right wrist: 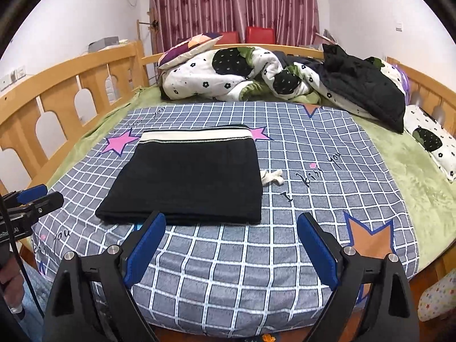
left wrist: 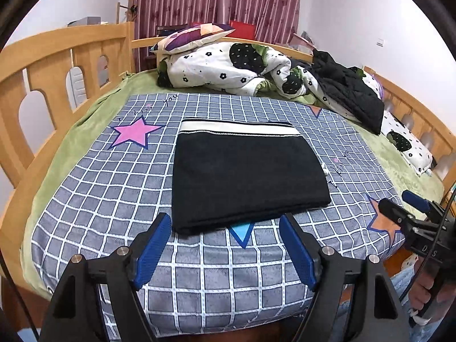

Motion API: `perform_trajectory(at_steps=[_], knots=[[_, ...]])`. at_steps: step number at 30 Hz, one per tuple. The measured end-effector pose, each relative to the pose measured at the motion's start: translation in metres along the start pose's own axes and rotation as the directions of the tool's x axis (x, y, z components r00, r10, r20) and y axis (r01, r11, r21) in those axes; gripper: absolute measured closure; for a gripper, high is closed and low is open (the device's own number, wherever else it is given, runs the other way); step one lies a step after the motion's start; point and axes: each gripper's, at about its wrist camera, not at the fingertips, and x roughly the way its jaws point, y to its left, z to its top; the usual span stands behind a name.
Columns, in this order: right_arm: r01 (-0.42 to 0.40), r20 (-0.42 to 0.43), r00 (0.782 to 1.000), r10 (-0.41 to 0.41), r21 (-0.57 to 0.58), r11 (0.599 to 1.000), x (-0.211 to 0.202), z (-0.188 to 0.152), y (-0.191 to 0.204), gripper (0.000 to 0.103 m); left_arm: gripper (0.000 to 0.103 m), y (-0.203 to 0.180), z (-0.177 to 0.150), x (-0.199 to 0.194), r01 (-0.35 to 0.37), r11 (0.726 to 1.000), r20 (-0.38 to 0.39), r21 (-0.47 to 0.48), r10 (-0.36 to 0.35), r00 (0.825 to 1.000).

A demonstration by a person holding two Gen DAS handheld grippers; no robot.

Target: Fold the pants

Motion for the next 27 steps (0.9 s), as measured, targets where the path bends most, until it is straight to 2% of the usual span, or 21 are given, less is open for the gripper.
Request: perform_trajectory(at_steps=[3,7,14,27], knots=[[0.004,-0.033,0.999,-0.004,-0.001,1.000,0.001,-0.002,0.004,0.010,0.026,-0.006,-0.001,-0.002,-0.033,0.999,0.003,0.022,0.033,0.999],[0.009,-0.021,1.000,-0.010,-0.016,1.000,-0.004,-0.002,0.007,0.010,0.026,-0.010,-0.003,-0.008,-0.058,0.998,0.016,0.036,0.058,0.998],[0.008,-0.028,1.000,-0.009,-0.015,1.000,-0.006,-0.003,0.011,0.010,0.026,-0.004,-0.007,-0.008,-0.058,0.998,-0.003,0.022,0.058,0.998],[0.001,-0.034,0.999,-0.001,0.019,1.000,-0.003,-0.003,0.006,0.010,0.026,0.001,-0.009,-0.011,-0.093,0.995,0.015,0.033,0.092,0.996]])
